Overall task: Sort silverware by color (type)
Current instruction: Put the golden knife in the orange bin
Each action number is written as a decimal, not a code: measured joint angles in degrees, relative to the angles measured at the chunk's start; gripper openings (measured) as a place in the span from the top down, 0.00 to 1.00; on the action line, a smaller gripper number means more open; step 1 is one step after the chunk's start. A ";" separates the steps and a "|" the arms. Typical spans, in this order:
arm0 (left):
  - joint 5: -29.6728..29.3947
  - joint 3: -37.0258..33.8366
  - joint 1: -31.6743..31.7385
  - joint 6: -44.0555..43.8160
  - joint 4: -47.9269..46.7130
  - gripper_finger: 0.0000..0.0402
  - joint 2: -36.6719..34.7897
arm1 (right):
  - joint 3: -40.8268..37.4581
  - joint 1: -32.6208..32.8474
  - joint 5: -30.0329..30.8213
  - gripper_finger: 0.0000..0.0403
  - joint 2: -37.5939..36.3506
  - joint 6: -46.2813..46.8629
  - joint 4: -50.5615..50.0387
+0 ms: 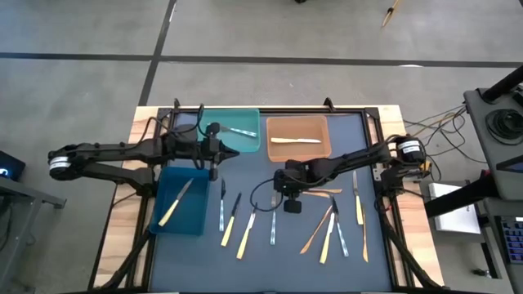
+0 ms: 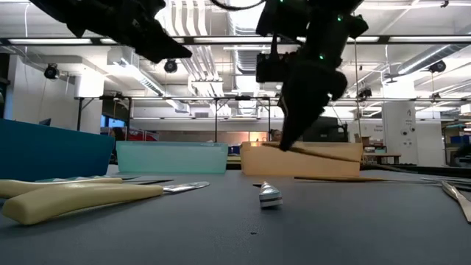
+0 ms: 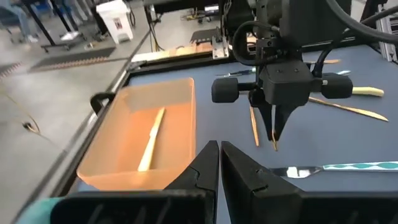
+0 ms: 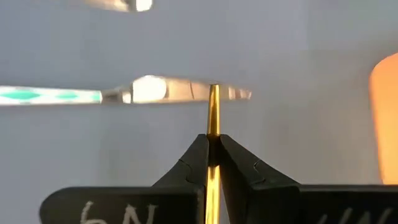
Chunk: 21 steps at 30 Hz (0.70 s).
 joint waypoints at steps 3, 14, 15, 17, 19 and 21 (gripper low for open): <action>0.00 1.29 0.07 1.96 -0.16 1.00 -0.48 | 1.15 -0.31 1.13 0.97 -1.87 -0.74 0.40; 0.00 3.78 2.39 9.02 -0.60 1.00 -1.12 | 2.45 -3.76 1.08 0.97 -7.15 -10.33 8.77; 0.02 3.78 2.95 9.70 -0.58 1.00 -1.28 | 2.43 -4.48 1.04 0.97 -7.82 -11.01 9.40; 0.02 3.78 4.44 10.98 -0.50 1.00 -1.41 | 2.43 -6.19 0.52 0.97 -9.75 -12.62 10.53; 0.02 3.78 6.39 12.34 -0.31 1.00 -1.41 | 2.43 -8.29 -0.48 0.97 -11.91 -14.10 11.39; 0.01 3.78 8.59 13.80 0.08 1.00 -1.24 | 2.43 -10.66 -2.74 0.97 -13.80 -15.37 12.48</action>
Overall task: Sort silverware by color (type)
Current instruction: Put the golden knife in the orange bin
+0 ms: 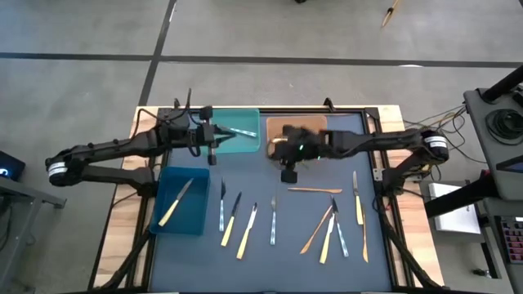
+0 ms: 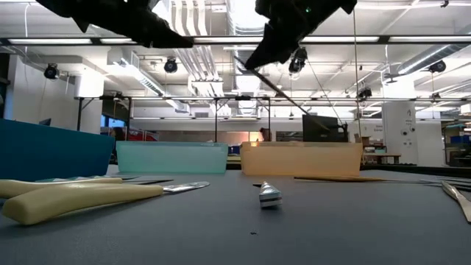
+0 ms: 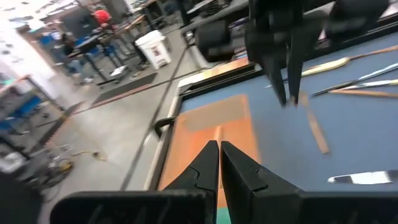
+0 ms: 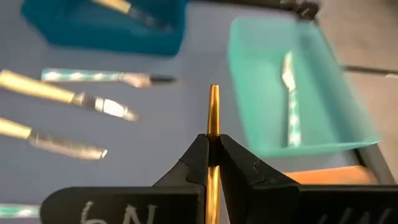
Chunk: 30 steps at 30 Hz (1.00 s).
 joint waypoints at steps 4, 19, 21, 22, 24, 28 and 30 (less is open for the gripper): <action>0.02 0.00 4.55 1.98 0.37 1.00 0.46 | 0.00 -4.62 -4.89 0.97 -3.12 -2.87 1.86; 0.04 0.00 13.71 1.55 0.63 1.00 0.11 | 0.00 -12.70 -14.31 0.97 -7.70 -3.02 1.32; 0.05 0.00 14.39 1.92 0.63 1.00 -0.17 | 0.00 -12.70 -14.41 0.97 -7.70 -2.33 0.78; 0.04 0.00 14.70 2.23 0.63 1.00 -0.33 | 0.00 -12.70 -14.45 0.97 -7.70 -1.99 0.47; 0.04 0.00 15.26 2.97 0.60 1.00 -0.65 | 0.00 -12.70 -14.45 0.97 -7.70 -0.97 -0.24; 0.05 0.00 16.35 4.22 0.71 1.00 -1.44 | 0.00 -12.86 -14.40 0.97 -7.70 -0.61 -1.16; 0.04 0.00 16.87 4.77 0.77 1.00 -1.69 | 0.00 -12.97 -14.36 0.97 -7.66 -0.57 -1.01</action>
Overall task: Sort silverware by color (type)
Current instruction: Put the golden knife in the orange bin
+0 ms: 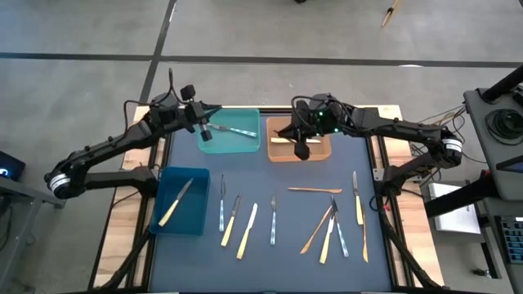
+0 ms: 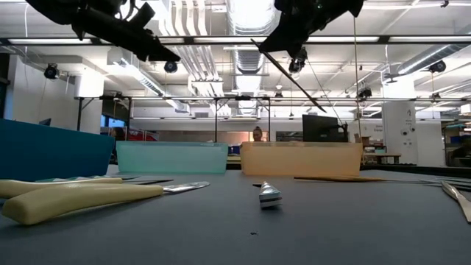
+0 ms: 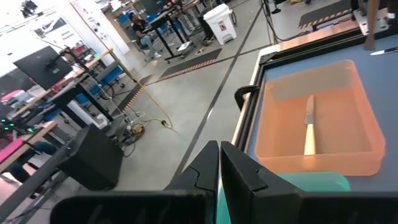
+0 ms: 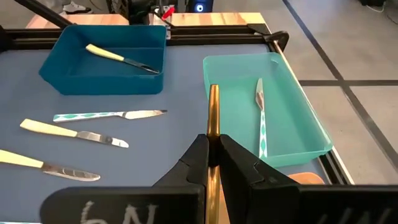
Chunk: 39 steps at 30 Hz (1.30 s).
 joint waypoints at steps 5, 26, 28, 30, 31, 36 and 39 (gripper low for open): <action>0.02 0.00 1.05 1.28 0.23 1.00 -0.10 | 0.00 -0.88 0.12 0.97 0.02 0.17 1.14; 0.03 0.00 1.49 -0.57 -1.26 1.00 -0.14 | -0.02 -1.33 -0.39 0.97 2.99 3.75 -1.42; 0.04 0.00 1.49 -0.73 -1.56 1.00 -0.14 | -0.02 -1.22 -0.37 0.97 3.01 3.85 -1.45; 0.04 0.00 1.49 -0.85 -1.89 1.00 -0.14 | -0.02 -1.22 -0.40 0.97 3.01 3.86 -1.46; 0.04 0.00 1.49 -0.89 -2.05 1.00 -0.14 | -0.02 -1.22 -0.40 0.97 3.01 3.96 -1.49; 0.04 0.00 1.49 -1.13 -2.20 1.00 -0.14 | -0.07 -1.12 -2.40 0.97 3.01 5.76 -4.79; 0.04 0.00 1.49 -0.66 -1.84 1.00 -0.14 | -0.98 0.06 -5.25 0.97 3.60 6.49 -4.85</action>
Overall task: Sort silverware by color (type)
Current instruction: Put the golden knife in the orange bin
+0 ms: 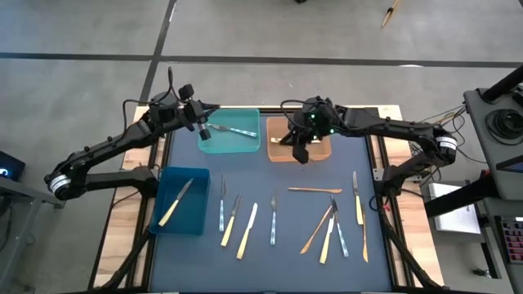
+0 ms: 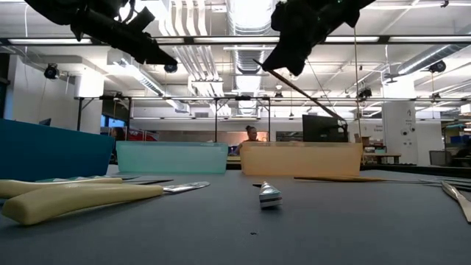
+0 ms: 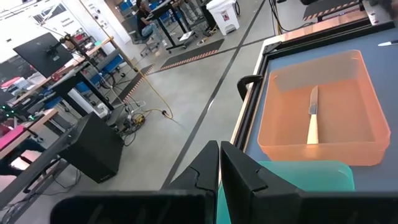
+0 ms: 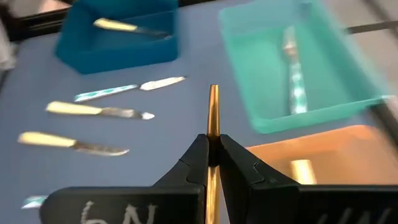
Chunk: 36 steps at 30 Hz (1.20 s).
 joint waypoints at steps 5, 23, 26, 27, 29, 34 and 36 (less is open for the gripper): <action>0.09 0.00 0.00 0.19 1.78 1.00 0.04 | -0.66 3.58 -0.98 0.97 3.93 0.08 -2.88; 0.16 0.00 0.00 -4.51 1.63 1.00 -0.07 | -0.68 9.91 9.34 0.97 16.22 -2.66 -15.35; 0.17 0.00 0.00 -5.27 1.28 1.00 -0.04 | -0.68 9.83 11.48 0.97 18.21 -5.69 -15.40; 0.17 0.00 0.00 -5.60 1.26 1.00 -0.04 | -0.68 9.80 11.68 0.97 19.01 -6.06 -15.40; 0.16 0.00 0.00 -6.17 1.05 1.00 -0.07 | -0.70 9.85 12.52 0.97 20.51 -6.11 -15.35; 0.16 0.00 0.00 -6.69 0.58 1.00 -0.09 | -0.71 9.87 14.35 0.97 22.66 -5.92 -14.17; 0.17 0.00 0.00 -6.69 0.58 1.00 -0.09 | -0.70 9.84 14.47 0.97 22.97 -5.20 -14.04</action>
